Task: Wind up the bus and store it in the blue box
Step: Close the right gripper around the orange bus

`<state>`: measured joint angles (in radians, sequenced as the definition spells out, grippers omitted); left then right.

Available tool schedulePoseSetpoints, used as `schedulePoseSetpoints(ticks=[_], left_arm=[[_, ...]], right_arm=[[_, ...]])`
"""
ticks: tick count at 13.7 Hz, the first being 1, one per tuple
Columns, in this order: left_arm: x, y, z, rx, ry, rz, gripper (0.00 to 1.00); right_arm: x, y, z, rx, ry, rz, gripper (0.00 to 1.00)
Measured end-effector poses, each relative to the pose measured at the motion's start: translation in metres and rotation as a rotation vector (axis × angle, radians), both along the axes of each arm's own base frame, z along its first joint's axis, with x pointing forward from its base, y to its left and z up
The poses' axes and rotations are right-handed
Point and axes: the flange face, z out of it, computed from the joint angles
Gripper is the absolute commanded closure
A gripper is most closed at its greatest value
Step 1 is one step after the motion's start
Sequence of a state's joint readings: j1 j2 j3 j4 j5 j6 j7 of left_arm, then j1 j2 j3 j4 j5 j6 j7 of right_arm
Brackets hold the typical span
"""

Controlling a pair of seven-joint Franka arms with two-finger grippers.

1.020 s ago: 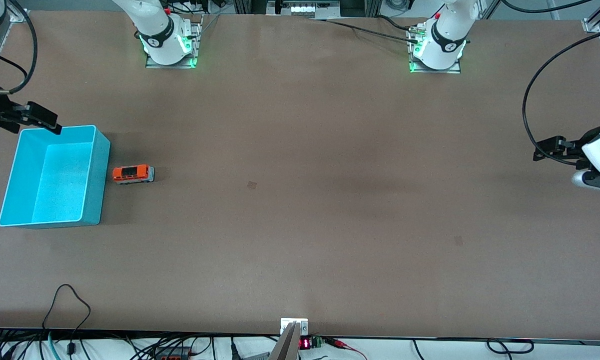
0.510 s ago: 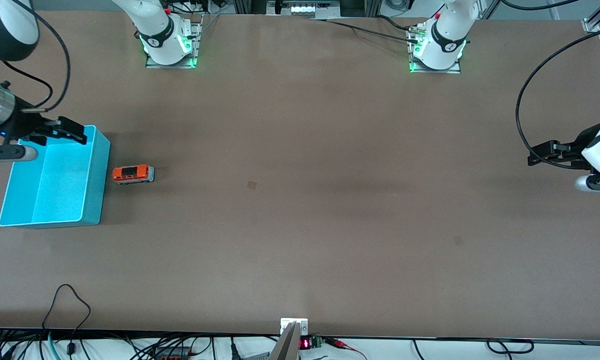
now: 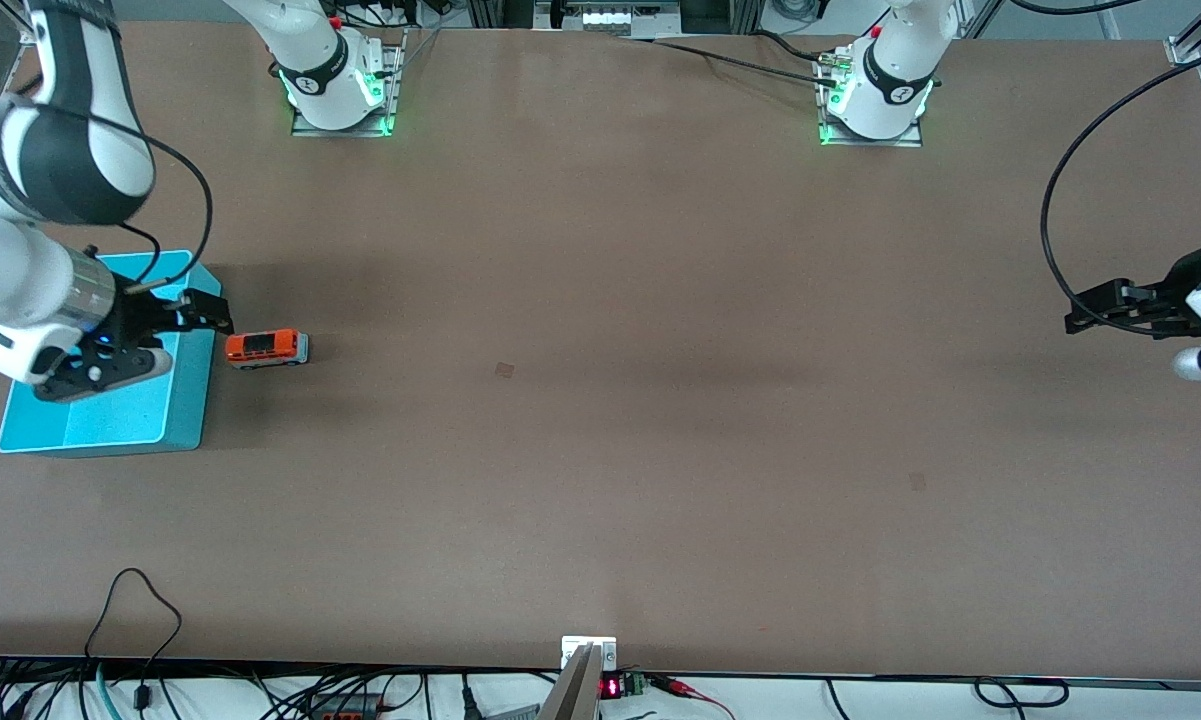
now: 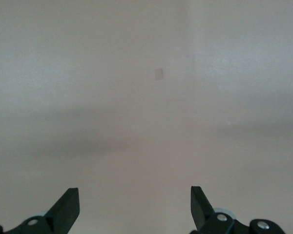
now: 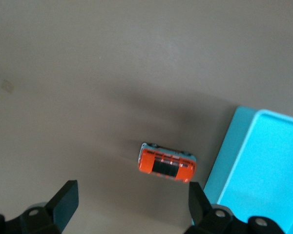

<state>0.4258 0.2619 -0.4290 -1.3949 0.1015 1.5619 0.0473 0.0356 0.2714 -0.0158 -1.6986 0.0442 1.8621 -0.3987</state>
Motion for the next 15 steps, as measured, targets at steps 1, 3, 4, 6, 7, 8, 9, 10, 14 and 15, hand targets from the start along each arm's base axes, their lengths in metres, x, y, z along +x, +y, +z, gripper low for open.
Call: schedulePoseSetpoints(ticks=[1, 3, 4, 6, 7, 8, 9, 10, 14, 15], left_arm=[[-0.001, -0.001, 0.002, 0.004, -0.003, 0.003, 0.0], [-0.003, -0.005, 0.002, 0.001, -0.001, 0.021, 0.0], [-0.006, -0.01, 0.002, -0.002, -0.005, 0.026, 0.0], [-0.019, -0.022, 0.003, 0.015, -0.034, 0.04, 0.0], [-0.029, -0.027, 0.004, 0.022, -0.057, 0.055, 0.0], [-0.04, -0.032, 0.005, 0.024, -0.072, 0.063, 0.0], [-0.052, -0.034, 0.006, 0.024, -0.079, 0.068, 0.0], [-0.062, -0.035, 0.007, 0.023, -0.08, 0.069, 0.0], [-0.075, -0.031, 0.0, 0.023, -0.046, 0.073, 0.0], [-0.077, -0.031, 0.0, 0.023, -0.034, 0.073, 0.0]], right_arm=[[0.0, 0.001, -0.018, 0.007, -0.001, 0.075, 0.0], [-0.005, -0.003, -0.05, 0.022, -0.018, 0.255, 0.0], [-0.009, -0.007, -0.063, 0.029, -0.032, 0.345, 0.0], [-0.018, -0.021, -0.086, 0.045, -0.031, 0.504, 0.0], [-0.024, -0.03, -0.096, 0.056, -0.019, 0.571, 0.0], [-0.029, -0.041, -0.106, 0.067, -0.008, 0.64, 0.0], [-0.031, -0.051, -0.114, 0.071, -0.007, 0.716, 0.0], [-0.032, -0.057, -0.121, 0.062, -0.012, 0.795, 0.0], [-0.04, -0.057, -0.159, 0.039, 0.017, 0.97, 0.0], [-0.045, -0.057, -0.171, 0.046, 0.025, 0.991, 0.0]])
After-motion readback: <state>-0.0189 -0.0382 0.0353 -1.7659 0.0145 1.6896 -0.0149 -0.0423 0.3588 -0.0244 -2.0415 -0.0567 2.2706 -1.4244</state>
